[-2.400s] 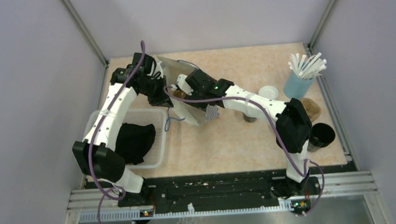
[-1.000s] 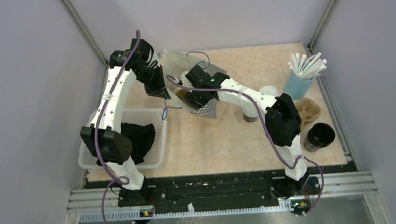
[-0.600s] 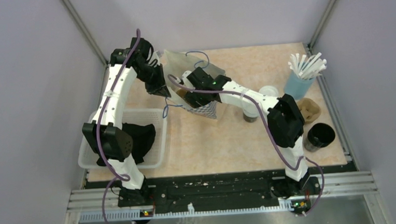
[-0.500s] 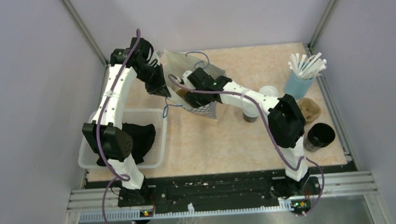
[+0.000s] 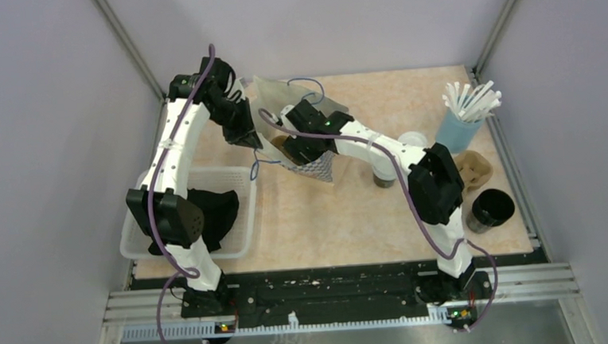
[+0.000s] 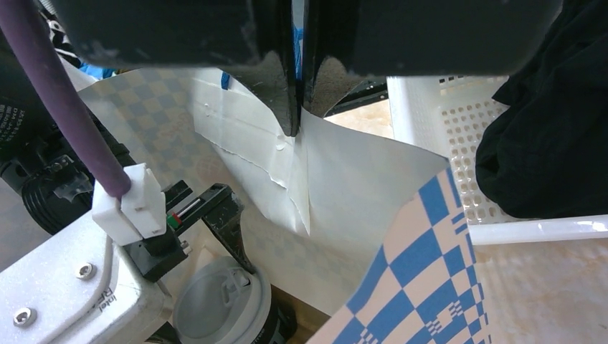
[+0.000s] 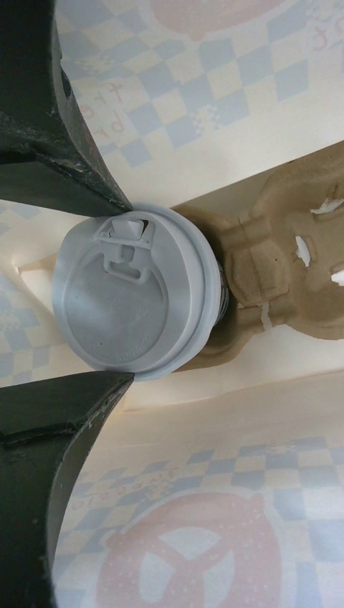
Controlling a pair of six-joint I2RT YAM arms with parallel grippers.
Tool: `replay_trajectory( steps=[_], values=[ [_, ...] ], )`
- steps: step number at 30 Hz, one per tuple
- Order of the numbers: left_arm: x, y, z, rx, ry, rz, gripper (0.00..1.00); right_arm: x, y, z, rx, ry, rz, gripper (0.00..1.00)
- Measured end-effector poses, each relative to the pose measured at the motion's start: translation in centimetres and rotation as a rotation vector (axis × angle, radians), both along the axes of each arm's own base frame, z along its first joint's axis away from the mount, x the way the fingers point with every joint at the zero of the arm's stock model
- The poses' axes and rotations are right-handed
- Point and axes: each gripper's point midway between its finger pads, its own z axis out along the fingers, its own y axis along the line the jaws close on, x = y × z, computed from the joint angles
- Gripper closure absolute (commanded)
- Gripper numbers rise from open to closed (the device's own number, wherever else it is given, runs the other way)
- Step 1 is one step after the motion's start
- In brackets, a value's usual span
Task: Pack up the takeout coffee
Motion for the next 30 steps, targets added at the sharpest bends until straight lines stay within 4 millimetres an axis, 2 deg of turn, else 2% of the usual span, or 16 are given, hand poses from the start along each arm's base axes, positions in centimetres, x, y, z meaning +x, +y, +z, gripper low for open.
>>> replay_trajectory(
  steps=[2,8,15,19,25,30],
  values=[
    [0.0,0.0,0.0,-0.002,0.0,0.003,0.86,0.0,0.0,0.2,-0.013,0.019,-0.008,0.51],
    [0.4,-0.3,0.1,-0.026,-0.003,0.014,0.7,0.1,0.2,0.6,-0.042,0.063,-0.034,0.29],
    [-0.5,-0.9,-1.8,-0.062,0.065,0.003,0.5,0.7,1.1,2.0,-0.032,0.082,-0.076,0.09],
    [-0.9,-1.0,-2.0,-0.073,0.071,0.0,0.46,0.7,1.2,3.0,-0.011,0.078,-0.101,0.06],
    [-1.4,-1.2,-0.7,-0.099,0.039,-0.011,0.39,-0.2,1.2,3.2,-0.015,0.098,-0.122,0.03],
    [-1.8,-1.0,-0.3,-0.098,0.024,-0.016,0.39,-1.1,2.0,5.3,0.018,0.087,-0.128,0.03]
  ],
)
